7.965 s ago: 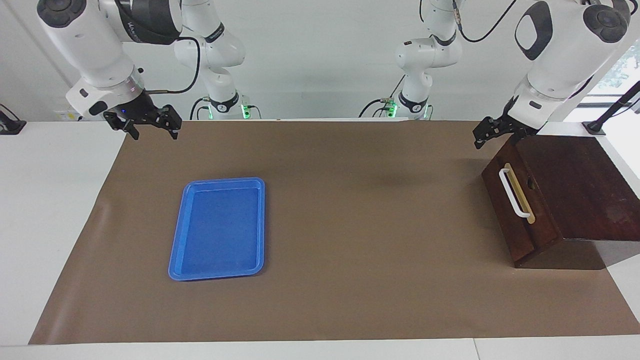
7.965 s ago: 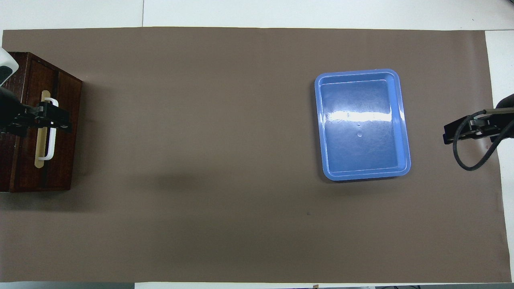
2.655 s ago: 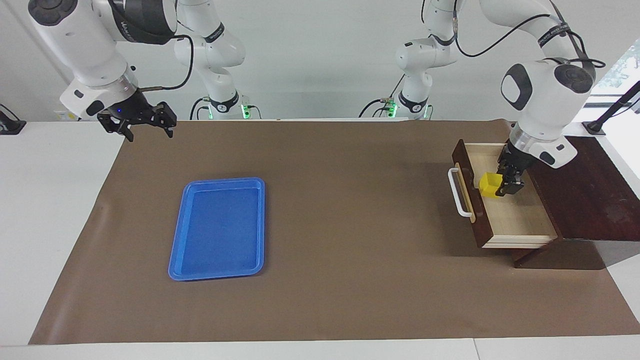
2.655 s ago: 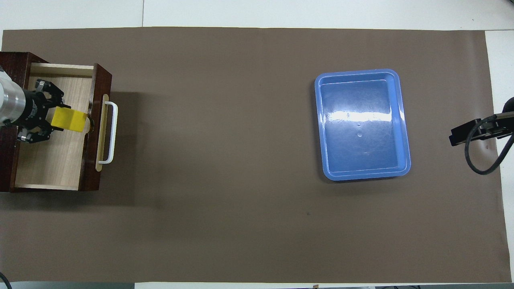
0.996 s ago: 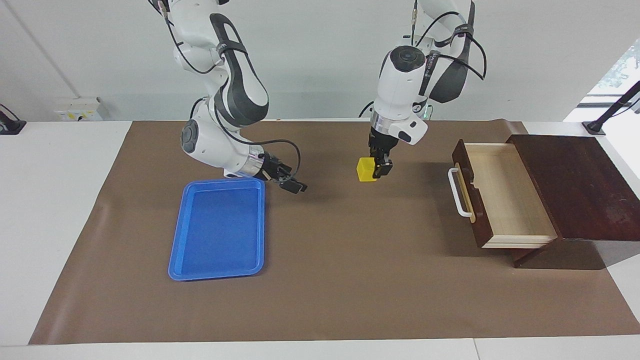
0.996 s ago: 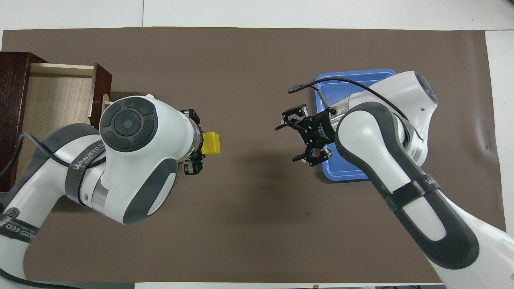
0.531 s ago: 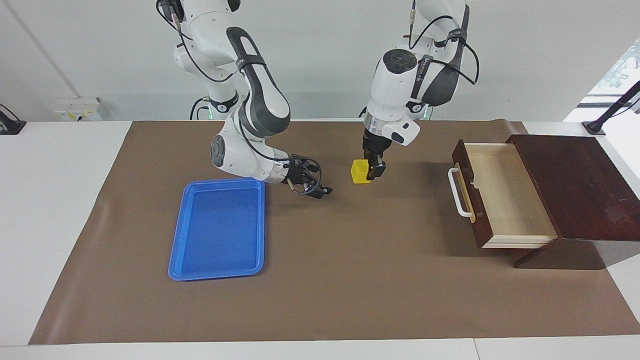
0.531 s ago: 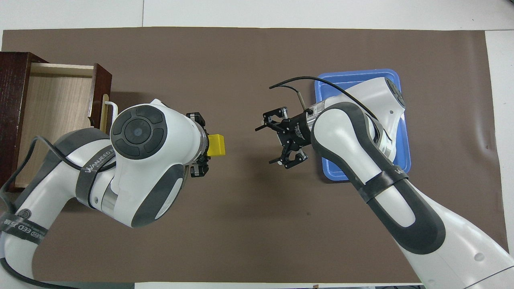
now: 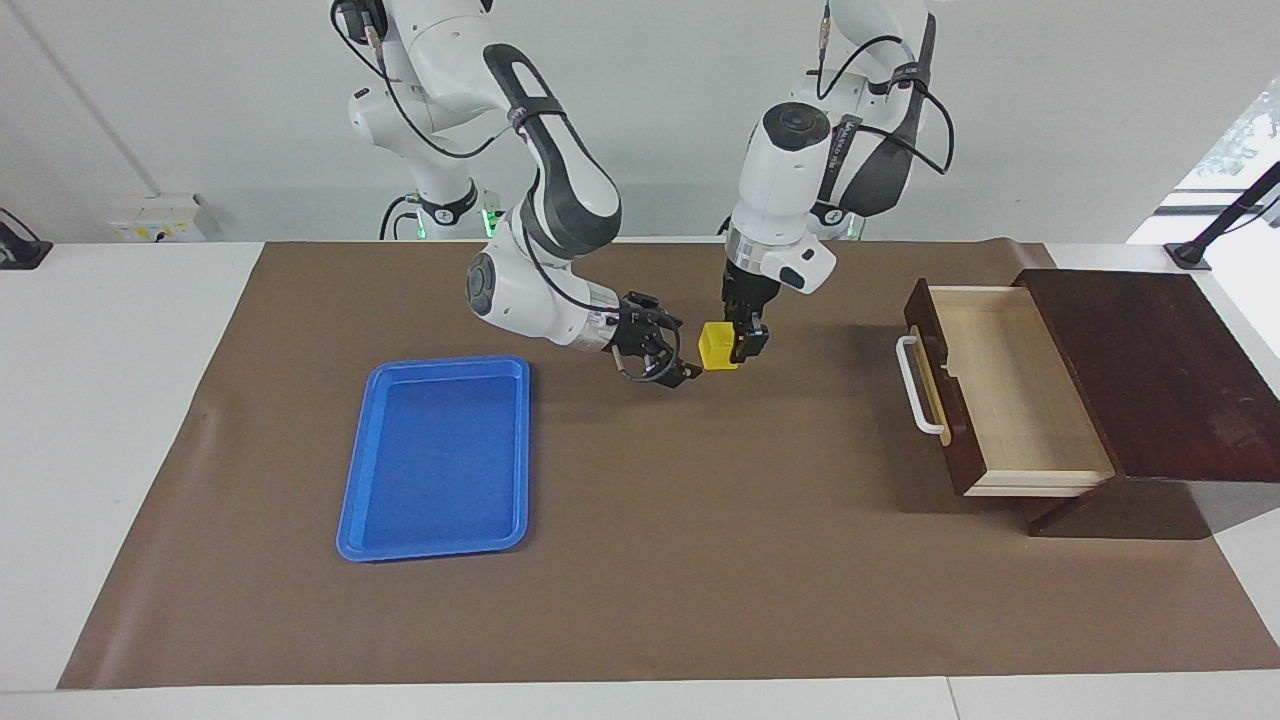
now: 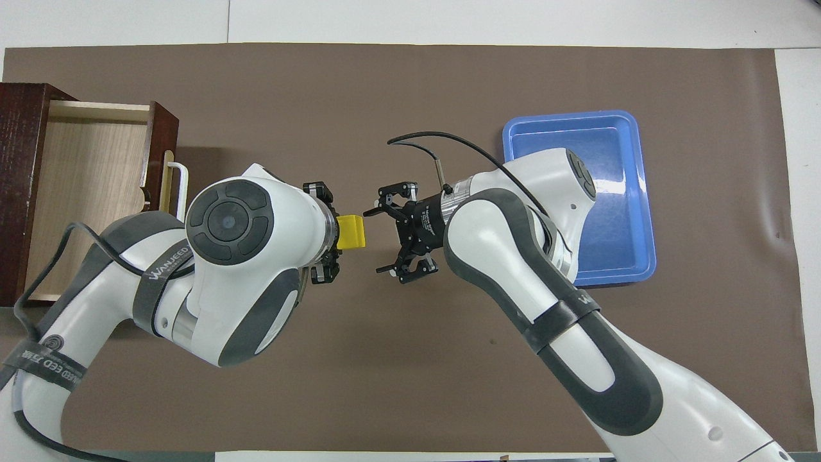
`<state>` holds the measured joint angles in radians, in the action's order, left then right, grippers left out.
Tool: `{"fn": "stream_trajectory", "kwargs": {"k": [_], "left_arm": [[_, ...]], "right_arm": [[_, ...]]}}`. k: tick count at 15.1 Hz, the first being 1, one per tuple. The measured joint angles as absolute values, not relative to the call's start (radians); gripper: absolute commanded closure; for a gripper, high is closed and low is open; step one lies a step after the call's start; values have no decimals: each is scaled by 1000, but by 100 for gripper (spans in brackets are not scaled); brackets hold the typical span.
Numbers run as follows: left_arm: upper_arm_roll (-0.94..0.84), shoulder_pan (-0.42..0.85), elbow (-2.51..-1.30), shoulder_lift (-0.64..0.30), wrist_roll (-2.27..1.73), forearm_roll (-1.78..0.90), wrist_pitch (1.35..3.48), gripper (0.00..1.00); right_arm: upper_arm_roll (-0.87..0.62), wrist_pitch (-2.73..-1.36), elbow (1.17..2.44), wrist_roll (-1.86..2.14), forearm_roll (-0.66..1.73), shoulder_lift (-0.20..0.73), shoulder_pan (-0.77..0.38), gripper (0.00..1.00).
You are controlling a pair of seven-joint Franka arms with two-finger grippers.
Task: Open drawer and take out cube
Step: 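Grasp the yellow cube with the right gripper beside the left gripper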
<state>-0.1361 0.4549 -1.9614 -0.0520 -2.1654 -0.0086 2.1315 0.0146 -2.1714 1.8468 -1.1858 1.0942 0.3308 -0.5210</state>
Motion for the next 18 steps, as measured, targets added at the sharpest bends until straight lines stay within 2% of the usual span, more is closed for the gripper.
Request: {"fn": "stream_trajectory", "kwargs": {"k": [4,14,15,16,17,18], "left_arm": [[-136,455,-1969,-52,-2165,-9,2132,100],[-136,456,-1971,-52,-2165,-9,2137,100],[-136,456,-1971,-52,-2165,-9,2137,100],[-136,456,-1971,-52,-2165,-9,2137,100],[-136,456,-1971,-52,-2165,-9,2137,100],[-136,456,-1973,-52,-2165,-9,2137,100]], "right_arm": [[14,-2246,1846,-1216,1095,333,-572,0],[14,-2246,1832,-1229,1095,335,-582,2],[14,-2246,1832,-1229,1095,336,-582,9],[15,-2246,1831,-1230,1095,336,-582,25],[15,-2248,1831,-1234,1095,336,-582,55],[15,-2259,1830,-1242,1095,336,-582,100]]}}
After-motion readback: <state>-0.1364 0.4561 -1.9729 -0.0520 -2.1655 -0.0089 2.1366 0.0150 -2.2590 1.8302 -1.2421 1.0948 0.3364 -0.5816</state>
